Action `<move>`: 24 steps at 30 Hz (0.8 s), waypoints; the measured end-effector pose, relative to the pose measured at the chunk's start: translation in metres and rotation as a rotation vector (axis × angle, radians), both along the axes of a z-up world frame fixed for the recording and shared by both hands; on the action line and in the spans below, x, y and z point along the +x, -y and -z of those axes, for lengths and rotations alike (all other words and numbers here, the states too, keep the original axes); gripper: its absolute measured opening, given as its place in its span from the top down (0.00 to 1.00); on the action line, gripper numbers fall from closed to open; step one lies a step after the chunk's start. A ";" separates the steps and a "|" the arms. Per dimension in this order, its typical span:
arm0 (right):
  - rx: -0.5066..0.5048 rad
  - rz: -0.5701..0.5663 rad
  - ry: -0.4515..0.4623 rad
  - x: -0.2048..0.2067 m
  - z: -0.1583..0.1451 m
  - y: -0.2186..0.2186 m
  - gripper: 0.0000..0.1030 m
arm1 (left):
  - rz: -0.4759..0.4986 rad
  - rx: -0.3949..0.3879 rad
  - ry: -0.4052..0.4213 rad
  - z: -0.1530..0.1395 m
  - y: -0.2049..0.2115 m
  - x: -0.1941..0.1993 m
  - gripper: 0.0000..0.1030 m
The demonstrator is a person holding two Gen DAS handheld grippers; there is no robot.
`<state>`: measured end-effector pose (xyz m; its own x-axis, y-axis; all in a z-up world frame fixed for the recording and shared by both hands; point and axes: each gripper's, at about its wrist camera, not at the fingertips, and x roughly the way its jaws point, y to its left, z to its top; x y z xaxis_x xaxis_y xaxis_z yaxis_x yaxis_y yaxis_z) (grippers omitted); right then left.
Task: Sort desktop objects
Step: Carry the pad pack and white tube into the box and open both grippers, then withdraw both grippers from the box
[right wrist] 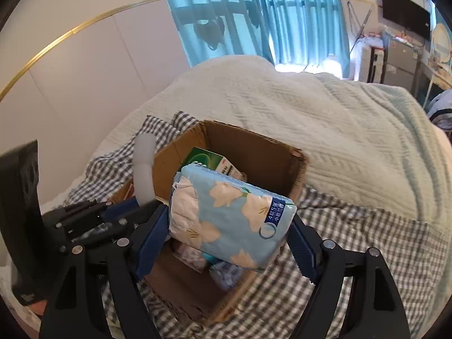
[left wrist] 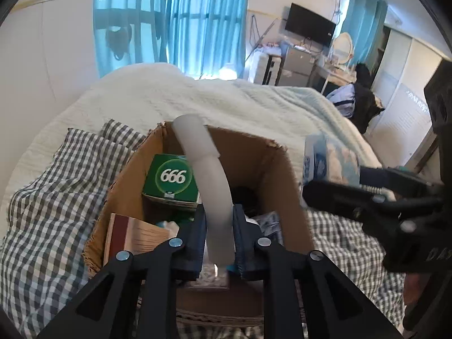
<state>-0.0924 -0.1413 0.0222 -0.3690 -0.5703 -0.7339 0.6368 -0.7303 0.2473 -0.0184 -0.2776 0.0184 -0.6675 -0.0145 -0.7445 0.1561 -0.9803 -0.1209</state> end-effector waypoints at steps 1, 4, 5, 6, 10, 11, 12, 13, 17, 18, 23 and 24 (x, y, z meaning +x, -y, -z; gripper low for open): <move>-0.011 0.005 0.000 -0.001 -0.001 0.000 0.19 | 0.002 -0.001 0.003 0.002 0.002 0.001 0.72; -0.034 0.041 -0.031 -0.002 -0.007 0.001 0.01 | -0.011 -0.022 -0.019 0.000 0.002 0.005 0.27; -0.035 0.053 -0.044 -0.001 -0.009 0.001 0.00 | -0.008 -0.032 -0.042 -0.002 0.001 0.009 0.25; -0.035 0.062 -0.053 0.000 -0.011 0.000 0.00 | -0.003 -0.042 -0.050 -0.004 -0.001 0.010 0.24; -0.023 0.132 -0.098 0.008 -0.017 -0.015 0.00 | 0.016 -0.081 -0.063 -0.010 -0.010 0.014 0.10; -0.015 0.152 -0.112 0.011 -0.019 -0.023 0.00 | 0.012 -0.087 -0.070 -0.012 -0.012 0.017 0.06; -0.007 0.175 -0.124 0.015 -0.020 -0.031 0.00 | 0.001 -0.089 -0.075 -0.013 -0.014 0.019 0.01; 0.002 0.206 -0.137 0.020 -0.020 -0.041 0.00 | -0.020 -0.094 -0.085 -0.014 -0.017 0.023 0.00; 0.062 0.304 -0.146 0.041 -0.009 -0.080 0.00 | -0.059 -0.080 -0.093 -0.013 -0.027 0.031 0.00; 0.085 0.319 -0.150 0.045 -0.004 -0.087 0.00 | -0.076 -0.076 -0.089 -0.011 -0.029 0.032 0.00; 0.114 0.390 -0.086 0.047 0.019 -0.119 0.00 | -0.117 -0.072 -0.045 0.004 -0.043 0.028 0.00; 0.115 0.394 -0.083 0.046 0.022 -0.121 0.00 | -0.123 -0.068 -0.037 0.008 -0.045 0.027 0.00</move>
